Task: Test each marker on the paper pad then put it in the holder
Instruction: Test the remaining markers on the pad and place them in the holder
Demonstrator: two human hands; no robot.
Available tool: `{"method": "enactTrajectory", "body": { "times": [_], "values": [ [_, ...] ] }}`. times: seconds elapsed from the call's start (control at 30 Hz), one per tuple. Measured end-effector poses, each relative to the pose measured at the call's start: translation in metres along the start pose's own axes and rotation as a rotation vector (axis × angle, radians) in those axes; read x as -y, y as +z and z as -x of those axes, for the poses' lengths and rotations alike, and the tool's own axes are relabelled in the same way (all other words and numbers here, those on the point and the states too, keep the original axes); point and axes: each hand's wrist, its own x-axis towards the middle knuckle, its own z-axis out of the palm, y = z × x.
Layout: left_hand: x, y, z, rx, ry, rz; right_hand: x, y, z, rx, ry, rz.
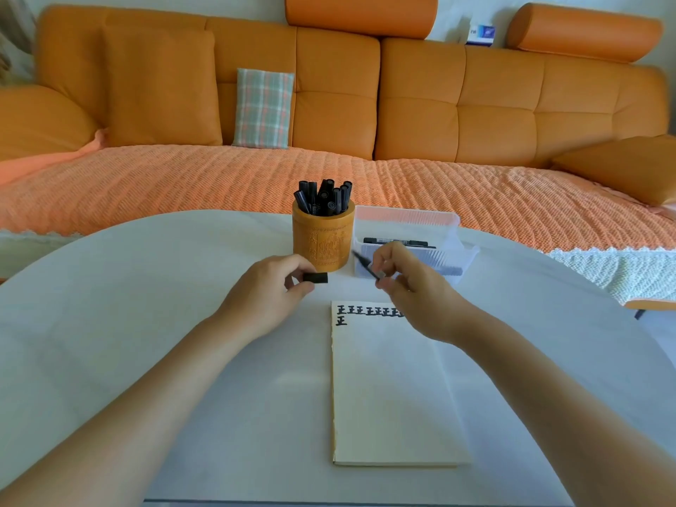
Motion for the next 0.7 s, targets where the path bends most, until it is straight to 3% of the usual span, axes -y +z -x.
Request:
{"method": "enactTrajectory", "body": {
  "times": [0.2,0.7],
  "values": [
    [-0.004,-0.003,0.0,0.004,0.022,0.035,-0.003,0.006,0.001,-0.038,0.022,0.306],
    [-0.016,0.0,0.0,0.144,0.084,0.017,0.002,0.014,0.002,-0.024,-0.071,0.328]
  ]
}}
